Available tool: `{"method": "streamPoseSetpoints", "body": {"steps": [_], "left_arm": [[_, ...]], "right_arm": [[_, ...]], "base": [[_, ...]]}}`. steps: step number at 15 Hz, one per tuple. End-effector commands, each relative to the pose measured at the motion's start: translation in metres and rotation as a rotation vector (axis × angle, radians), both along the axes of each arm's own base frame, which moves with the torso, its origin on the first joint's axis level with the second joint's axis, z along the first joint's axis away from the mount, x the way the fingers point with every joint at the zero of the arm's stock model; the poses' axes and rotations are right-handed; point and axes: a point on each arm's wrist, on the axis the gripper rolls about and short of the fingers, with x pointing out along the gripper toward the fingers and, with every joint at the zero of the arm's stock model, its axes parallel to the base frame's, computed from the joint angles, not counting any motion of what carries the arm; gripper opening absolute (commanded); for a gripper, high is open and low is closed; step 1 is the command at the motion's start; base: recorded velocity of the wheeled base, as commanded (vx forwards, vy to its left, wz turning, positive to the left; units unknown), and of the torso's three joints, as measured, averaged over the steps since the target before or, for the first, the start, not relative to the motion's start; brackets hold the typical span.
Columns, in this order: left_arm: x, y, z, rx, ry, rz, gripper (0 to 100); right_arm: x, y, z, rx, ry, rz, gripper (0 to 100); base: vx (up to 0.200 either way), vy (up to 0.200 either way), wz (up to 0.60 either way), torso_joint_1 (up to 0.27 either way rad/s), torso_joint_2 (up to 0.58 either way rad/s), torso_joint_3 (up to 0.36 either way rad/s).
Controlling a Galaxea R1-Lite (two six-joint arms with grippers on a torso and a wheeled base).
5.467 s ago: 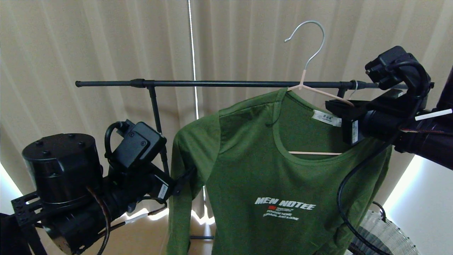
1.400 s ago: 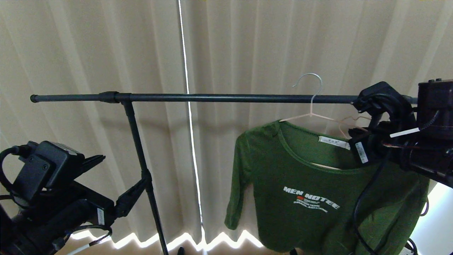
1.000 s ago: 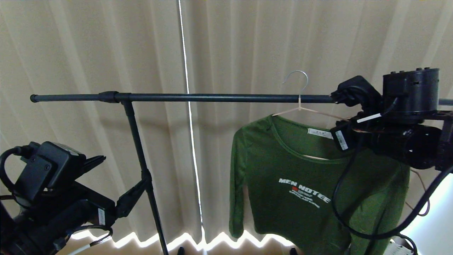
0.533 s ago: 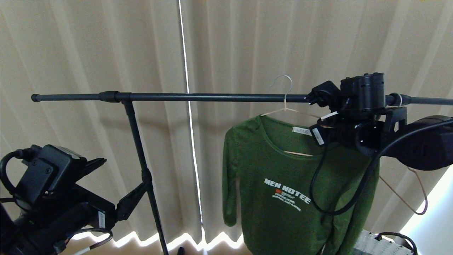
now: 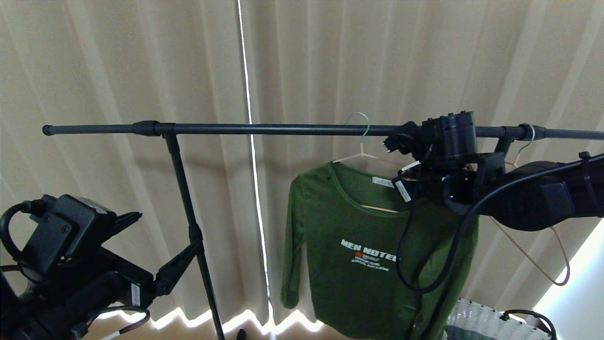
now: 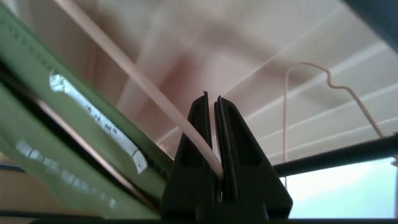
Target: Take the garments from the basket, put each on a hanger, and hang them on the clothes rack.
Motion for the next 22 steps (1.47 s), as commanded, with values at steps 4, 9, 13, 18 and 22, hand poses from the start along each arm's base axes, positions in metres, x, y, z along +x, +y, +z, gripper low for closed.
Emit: {"method": "streamPoseSetpoints", "body": {"steps": [4, 9, 13, 18, 22], "left_arm": [[-0.001, 0.001, 0.001, -0.001, -0.006, 0.002, 100], [-0.001, 0.001, 0.002, -0.004, -0.014, 0.003, 100], [-0.003, 0.002, 0.004, -0.008, -0.022, 0.002, 100], [-0.003, 0.002, 0.004, -0.009, -0.025, 0.003, 100], [-0.005, 0.003, 0.007, -0.018, -0.038, 0.004, 100]], "right_arm": [[-0.011, 0.025, -0.002, -0.003, 0.003, 0.076, 0], [-0.018, 0.038, 0.0, 0.0, -0.003, 0.117, 0], [-0.019, 0.039, -0.001, 0.003, 0.001, 0.124, 100], [-0.029, 0.05, -0.001, 0.119, -0.004, 0.122, 100], [-0.036, 0.061, -0.001, 0.306, 0.018, 0.157, 100]], "base": [[0.0, 0.0, 0.0, 0.0, 0.0, 0.0], [0.0, 0.0, 0.0, 0.0, 0.0, 0.0], [0.0, 0.0, 0.0, 0.0, 0.0, 0.0], [0.0, 0.0, 0.0, 0.0, 0.0, 0.0], [0.0, 0.0, 0.0, 0.0, 0.0, 0.0]]}}
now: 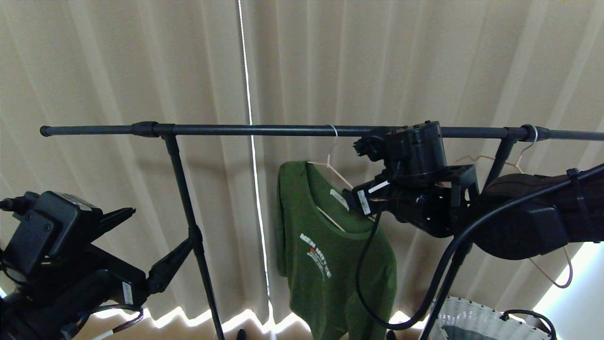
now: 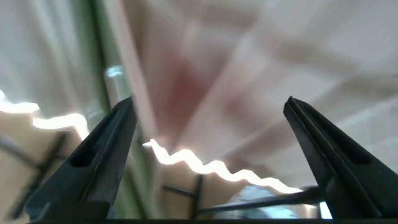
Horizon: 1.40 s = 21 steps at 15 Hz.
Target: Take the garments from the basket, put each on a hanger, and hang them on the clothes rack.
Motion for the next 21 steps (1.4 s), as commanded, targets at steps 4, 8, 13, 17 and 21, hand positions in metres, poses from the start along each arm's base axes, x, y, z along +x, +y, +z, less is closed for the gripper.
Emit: {"method": "streamPoseSetpoints", "body": {"steps": [4, 8, 13, 17, 21], "left_arm": [[-0.002, 0.001, 0.002, -0.007, -0.01, 0.004, 100], [0.001, 0.007, 0.003, -0.007, -0.014, 0.042, 100], [-0.005, 0.012, 0.003, 0.002, -0.026, 0.056, 100], [-0.004, 0.024, 0.003, 0.032, -0.041, 0.127, 100], [-0.013, 0.031, 0.001, 0.069, -0.05, 0.154, 100]], "right_arm": [[-0.007, 0.002, 0.008, 0.118, -0.046, 0.029, 100], [-0.043, -0.026, 0.032, 0.156, -0.099, 0.034, 100], [-0.093, -0.097, 0.048, 0.062, -0.127, -0.037, 100], [-0.127, -0.145, 0.038, -0.025, -0.045, -0.14, 100], [-0.15, -0.158, 0.014, -0.063, 0.003, -0.15, 100]], "base": [[0.0, 0.0, 0.0, 0.0, 0.0, 0.0], [0.0, 0.0, 0.0, 0.0, 0.0, 0.0], [0.0, 0.0, 0.0, 0.0, 0.0, 0.0], [0.0, 0.0, 0.0, 0.0, 0.0, 0.0], [0.0, 0.0, 0.0, 0.0, 0.0, 0.0]]}}
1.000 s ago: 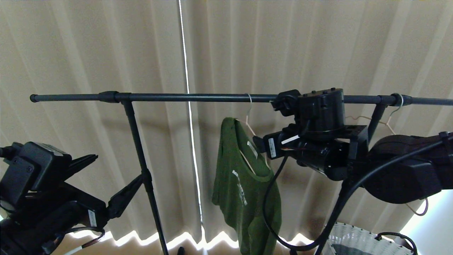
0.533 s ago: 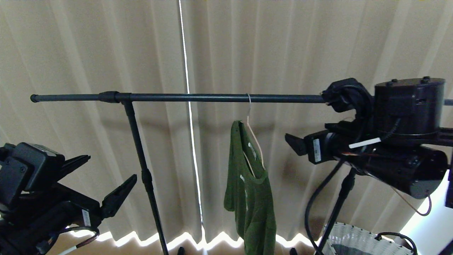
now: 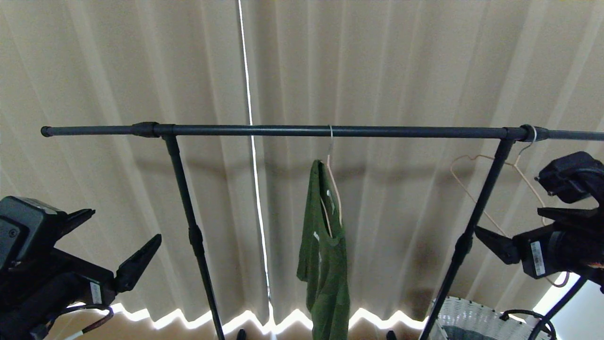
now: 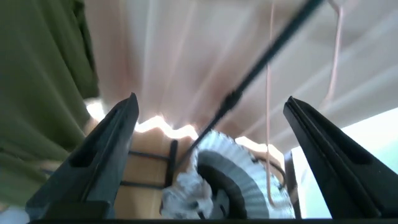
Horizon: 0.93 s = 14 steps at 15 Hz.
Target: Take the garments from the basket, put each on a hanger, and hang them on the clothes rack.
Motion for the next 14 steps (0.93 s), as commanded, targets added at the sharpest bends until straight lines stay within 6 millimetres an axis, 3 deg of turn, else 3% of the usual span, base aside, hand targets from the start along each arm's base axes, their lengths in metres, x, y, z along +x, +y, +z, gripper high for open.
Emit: {"method": "streamPoseSetpoints", "body": {"steps": [1, 4, 10, 14], "left_arm": [[-0.007, 0.007, 0.002, 0.011, -0.016, 0.034, 100], [-0.017, 0.017, 0.001, 0.035, 0.051, 0.081, 100], [-0.018, 0.018, -0.001, 0.039, 0.064, 0.085, 100], [-0.017, 0.018, -0.001, 0.039, 0.066, 0.088, 100]], "right_arm": [[-0.018, -0.01, -0.005, -0.001, -0.015, -0.002, 100], [-0.024, -0.013, -0.013, -0.008, 0.002, -0.001, 100], [-0.033, -0.017, -0.051, 0.004, -0.018, 0.0, 100], [-0.038, -0.019, -0.063, 0.01, -0.015, 0.001, 100]], "base": [[0.0, 0.0, 0.0, 0.0, 0.0, 0.0], [0.0, 0.0, 0.0, 0.0, 0.0, 0.0], [0.0, 0.0, 0.0, 0.0, 0.0, 0.0], [0.0, 0.0, 0.0, 0.0, 0.0, 0.0]]}}
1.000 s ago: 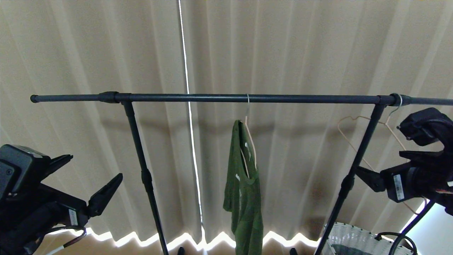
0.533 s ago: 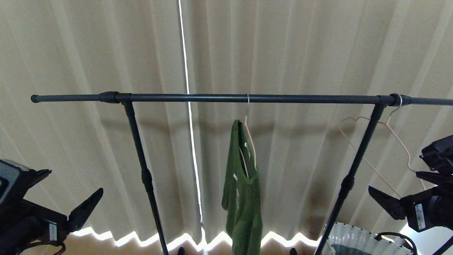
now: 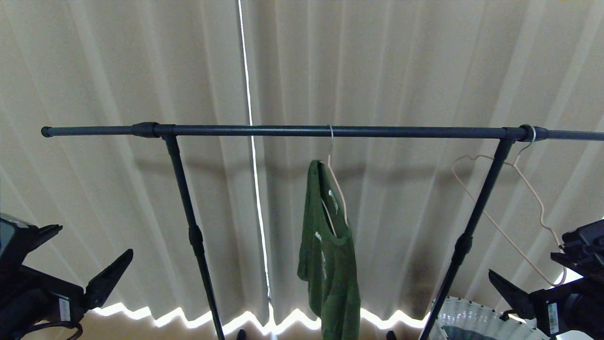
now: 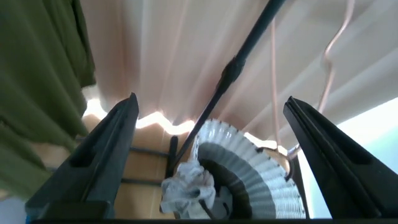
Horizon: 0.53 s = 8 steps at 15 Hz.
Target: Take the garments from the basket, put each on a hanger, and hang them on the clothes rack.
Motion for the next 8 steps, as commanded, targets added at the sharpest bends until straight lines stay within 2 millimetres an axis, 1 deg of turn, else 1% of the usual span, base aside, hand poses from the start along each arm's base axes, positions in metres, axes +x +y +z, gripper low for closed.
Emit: {"method": "streamPoseSetpoints", "body": {"steps": [1, 8], "left_arm": [[0.0008, -0.0002, -0.0005, 0.002, 0.004, 0.001, 100], [0.0046, -0.0011, -0.0038, 0.01, 0.03, 0.0, 100]], "right_arm": [[-0.0002, 0.0, -0.0051, -0.01, 0.022, 0.002, 100], [-0.0011, 0.0, -0.0063, -0.004, 0.03, 0.018, 100]], "base": [[0.0, 0.0, 0.0, 0.0, 0.0, 0.0], [-0.2, 0.0, 0.0, 0.007, 0.0, 0.002]]}}
